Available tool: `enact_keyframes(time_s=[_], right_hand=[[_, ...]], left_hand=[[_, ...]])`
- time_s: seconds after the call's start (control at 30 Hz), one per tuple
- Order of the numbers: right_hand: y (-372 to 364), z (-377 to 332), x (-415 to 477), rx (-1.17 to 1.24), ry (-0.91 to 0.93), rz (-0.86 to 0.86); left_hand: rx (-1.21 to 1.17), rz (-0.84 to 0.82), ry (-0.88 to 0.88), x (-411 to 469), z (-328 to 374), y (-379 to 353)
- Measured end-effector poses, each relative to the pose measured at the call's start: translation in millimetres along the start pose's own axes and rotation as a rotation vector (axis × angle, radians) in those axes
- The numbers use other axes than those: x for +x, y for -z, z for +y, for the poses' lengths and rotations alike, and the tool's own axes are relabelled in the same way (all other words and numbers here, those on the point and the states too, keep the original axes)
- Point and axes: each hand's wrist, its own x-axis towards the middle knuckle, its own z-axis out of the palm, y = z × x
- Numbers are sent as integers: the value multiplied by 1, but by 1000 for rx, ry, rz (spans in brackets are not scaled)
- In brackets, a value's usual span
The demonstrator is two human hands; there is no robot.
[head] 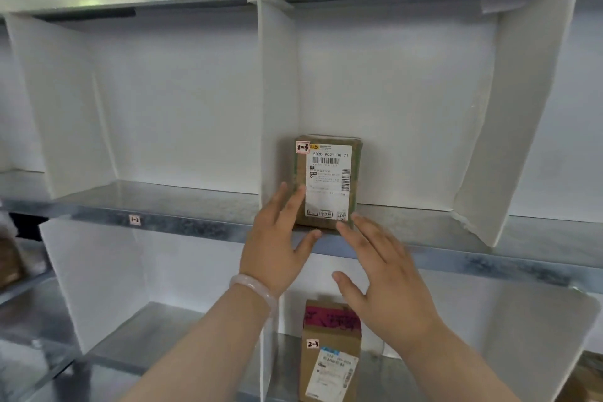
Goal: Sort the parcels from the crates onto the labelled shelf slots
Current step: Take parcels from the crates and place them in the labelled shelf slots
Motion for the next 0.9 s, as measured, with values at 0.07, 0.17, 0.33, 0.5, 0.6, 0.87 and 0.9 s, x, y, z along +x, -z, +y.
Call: enact_keyframes(time_s=[0.07,0.17,0.33,0.5,0.6,0.87,0.9], right_hand=[[-9,-12,-3,45,33,-25],[-29,-38,-6,93,63,-152],[-71,-99,-4,196,183,-299],[-100,-189,-4,343,342,-368],[-113,-246,-2,400,414,-397],[-135,-454,-27,584,604,-466],[-137,-481,-32,605,632,-469]], left_hand=[[133,72,-4,-20,-1,15],[327,70,76,-55,-9,47],[586,24,222,-116,-32,122],[760,-5,341,-167,-49,211],[833,5,389,-196,-56,267],[1021,45,597,-310,-65,443],[1042,54,627,-326,-64,465]])
